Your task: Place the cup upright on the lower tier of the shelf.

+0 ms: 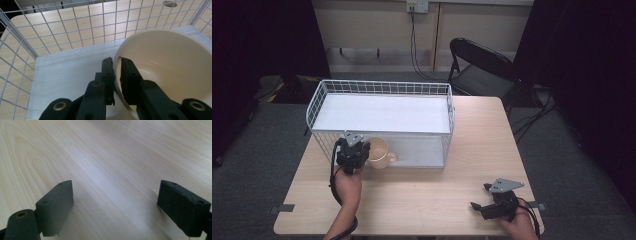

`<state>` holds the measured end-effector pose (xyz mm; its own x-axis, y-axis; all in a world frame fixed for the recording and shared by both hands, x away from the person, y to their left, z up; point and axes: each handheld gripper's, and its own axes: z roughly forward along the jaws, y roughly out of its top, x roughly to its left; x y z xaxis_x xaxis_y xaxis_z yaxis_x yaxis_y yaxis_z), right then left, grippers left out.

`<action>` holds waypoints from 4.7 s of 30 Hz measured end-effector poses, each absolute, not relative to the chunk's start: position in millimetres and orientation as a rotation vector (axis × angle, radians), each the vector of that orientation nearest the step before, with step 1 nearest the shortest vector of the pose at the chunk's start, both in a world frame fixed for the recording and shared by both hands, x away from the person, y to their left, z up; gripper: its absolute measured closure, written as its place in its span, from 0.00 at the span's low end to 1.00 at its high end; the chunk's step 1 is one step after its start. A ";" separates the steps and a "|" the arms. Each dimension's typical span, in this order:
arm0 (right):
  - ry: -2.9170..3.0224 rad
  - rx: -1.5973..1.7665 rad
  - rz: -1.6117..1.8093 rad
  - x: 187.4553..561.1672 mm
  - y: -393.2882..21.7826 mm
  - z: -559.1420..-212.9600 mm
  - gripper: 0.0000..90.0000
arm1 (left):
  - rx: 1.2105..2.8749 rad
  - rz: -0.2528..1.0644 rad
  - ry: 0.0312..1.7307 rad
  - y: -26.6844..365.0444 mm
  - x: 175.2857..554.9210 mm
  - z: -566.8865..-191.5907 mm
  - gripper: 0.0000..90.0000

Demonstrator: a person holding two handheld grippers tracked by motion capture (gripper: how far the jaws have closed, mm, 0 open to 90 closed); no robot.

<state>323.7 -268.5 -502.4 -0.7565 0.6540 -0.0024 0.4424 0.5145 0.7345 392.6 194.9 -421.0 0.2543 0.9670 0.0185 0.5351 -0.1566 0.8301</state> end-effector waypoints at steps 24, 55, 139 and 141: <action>2.480 0.920 1.084 323.6 -268.6 -502.5 0.14 | 1.802 0.798 1.397 189.9 401.7 -424.1 0.91; 2.480 0.920 1.084 323.6 -268.6 -502.5 0.14 | 1.748 0.812 1.388 189.3 400.5 -428.6 0.86; 2.483 0.917 1.084 323.2 -269.4 -502.4 0.14 | 1.736 0.569 1.296 191.5 372.0 -441.0 0.26; 2.483 0.917 1.084 323.1 -269.4 -502.4 0.14 | 1.742 0.564 1.324 191.3 371.7 -440.4 0.24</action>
<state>323.1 -269.4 -502.4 -0.7593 0.6507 -0.0026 0.4404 0.5168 0.7342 371.7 191.3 -440.4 0.3366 0.9316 -0.1373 0.5460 -0.0743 0.8345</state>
